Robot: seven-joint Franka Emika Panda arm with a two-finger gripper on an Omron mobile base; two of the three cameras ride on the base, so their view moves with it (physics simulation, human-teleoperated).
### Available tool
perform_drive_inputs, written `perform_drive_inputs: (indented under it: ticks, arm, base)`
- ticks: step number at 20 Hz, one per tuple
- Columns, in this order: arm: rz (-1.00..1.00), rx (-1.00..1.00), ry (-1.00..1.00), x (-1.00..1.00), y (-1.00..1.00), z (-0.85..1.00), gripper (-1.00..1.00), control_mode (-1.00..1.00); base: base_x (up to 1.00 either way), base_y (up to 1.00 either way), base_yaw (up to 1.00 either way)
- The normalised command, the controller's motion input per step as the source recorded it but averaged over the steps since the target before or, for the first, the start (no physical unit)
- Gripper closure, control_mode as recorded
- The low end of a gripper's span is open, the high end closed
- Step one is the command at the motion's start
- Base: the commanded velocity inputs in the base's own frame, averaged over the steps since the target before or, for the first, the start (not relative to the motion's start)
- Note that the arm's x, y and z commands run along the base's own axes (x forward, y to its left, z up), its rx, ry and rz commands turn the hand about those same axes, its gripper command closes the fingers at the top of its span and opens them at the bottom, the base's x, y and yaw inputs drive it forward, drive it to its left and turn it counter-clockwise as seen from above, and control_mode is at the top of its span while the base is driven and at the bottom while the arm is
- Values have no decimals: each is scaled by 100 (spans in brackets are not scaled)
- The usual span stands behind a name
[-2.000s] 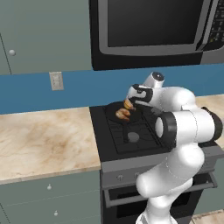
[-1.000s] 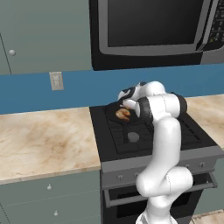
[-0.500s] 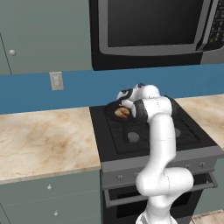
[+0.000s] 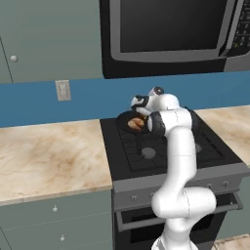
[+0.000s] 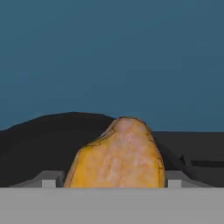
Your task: Take the chicken drumsticks from the pan and place one on each plate on the dining counter.
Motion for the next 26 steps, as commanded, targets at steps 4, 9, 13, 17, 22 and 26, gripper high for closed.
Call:
perform_drive_inputs:
  ticks: [4,9,13,17,22,26]
  arm:
    - [-7,1,-46,-100,0,31,100,-100]
    - [-9,12,-36,-100,-27,46,100,-100]
    - [0,16,-16,-100,-79,97,100,-100]
    - [0,2,-4,-100,-95,56,100,-100]
    - [0,-1,8,-100,-87,17,100,-100]
    - [0,-8,23,-100,-62,44,100,-100]
  base:
    - [0,0,0]
    - [0,0,0]
    - [0,0,0]
    - [0,0,0]
    - [0,0,0]
    - [0,0,0]
